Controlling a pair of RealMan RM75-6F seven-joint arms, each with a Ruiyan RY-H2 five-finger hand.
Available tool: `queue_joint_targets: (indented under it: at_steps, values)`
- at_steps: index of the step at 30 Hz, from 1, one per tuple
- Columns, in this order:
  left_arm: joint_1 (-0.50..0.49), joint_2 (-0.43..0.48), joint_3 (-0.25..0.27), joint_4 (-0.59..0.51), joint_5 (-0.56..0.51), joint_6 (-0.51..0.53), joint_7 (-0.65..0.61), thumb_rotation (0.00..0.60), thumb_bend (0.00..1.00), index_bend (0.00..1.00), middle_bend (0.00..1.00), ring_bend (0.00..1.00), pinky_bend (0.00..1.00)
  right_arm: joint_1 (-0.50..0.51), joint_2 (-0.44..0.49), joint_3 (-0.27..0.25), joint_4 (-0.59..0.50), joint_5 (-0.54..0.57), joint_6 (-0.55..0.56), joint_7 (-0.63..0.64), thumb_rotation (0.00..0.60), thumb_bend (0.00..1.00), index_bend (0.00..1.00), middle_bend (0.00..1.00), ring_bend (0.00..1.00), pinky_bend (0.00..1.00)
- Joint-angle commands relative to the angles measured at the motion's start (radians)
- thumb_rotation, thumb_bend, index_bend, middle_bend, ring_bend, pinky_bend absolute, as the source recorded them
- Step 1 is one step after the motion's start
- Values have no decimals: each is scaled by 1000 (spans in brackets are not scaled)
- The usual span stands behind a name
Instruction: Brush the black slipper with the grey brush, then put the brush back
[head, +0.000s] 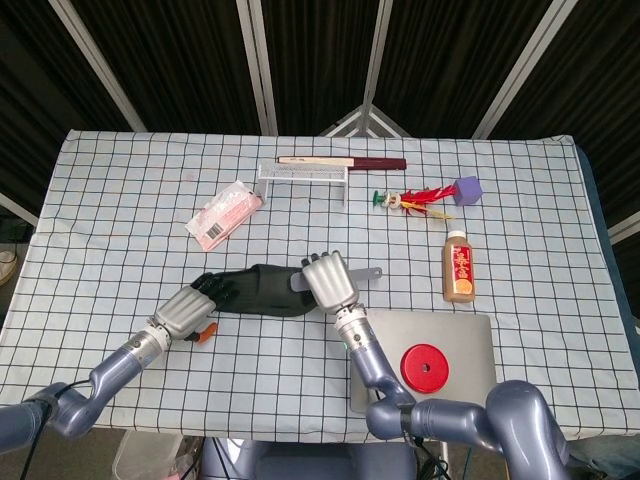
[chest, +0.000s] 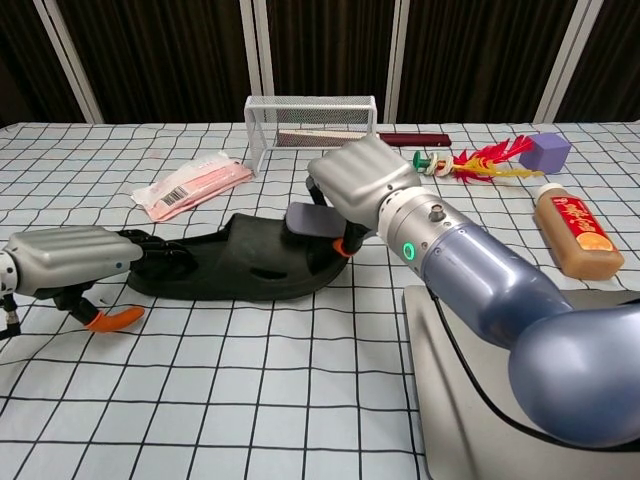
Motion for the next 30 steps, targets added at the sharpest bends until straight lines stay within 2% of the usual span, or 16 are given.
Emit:
queue_joint_targets:
  at_steps: [1,10,14,21,30]
  values:
    - [-2,-1,1,-2,-2,-2,1,470,690,0,24,0,0,0,-10,1,-9,2,-1,-17,600,771,813,759,591,637]
    - [-9,25,2,-53,-39,-23,34,471,722,0,38,0,0,8,-52,-11,-27,-2,27,-126,600,771,813,759,591,618]
    - [-16,39,-1,-92,-62,-31,71,471,728,0,11,0,0,17,-72,-15,-23,-11,37,-175,600,771,813,759,591,618]
    - [-27,38,-4,-100,-70,-38,67,471,733,0,10,0,0,37,-102,20,-21,1,38,-217,600,770,813,759,591,615]
    - [-37,46,-1,-116,-71,-46,61,472,737,0,12,0,0,48,-110,32,-55,-5,63,-290,600,770,813,759,591,608]
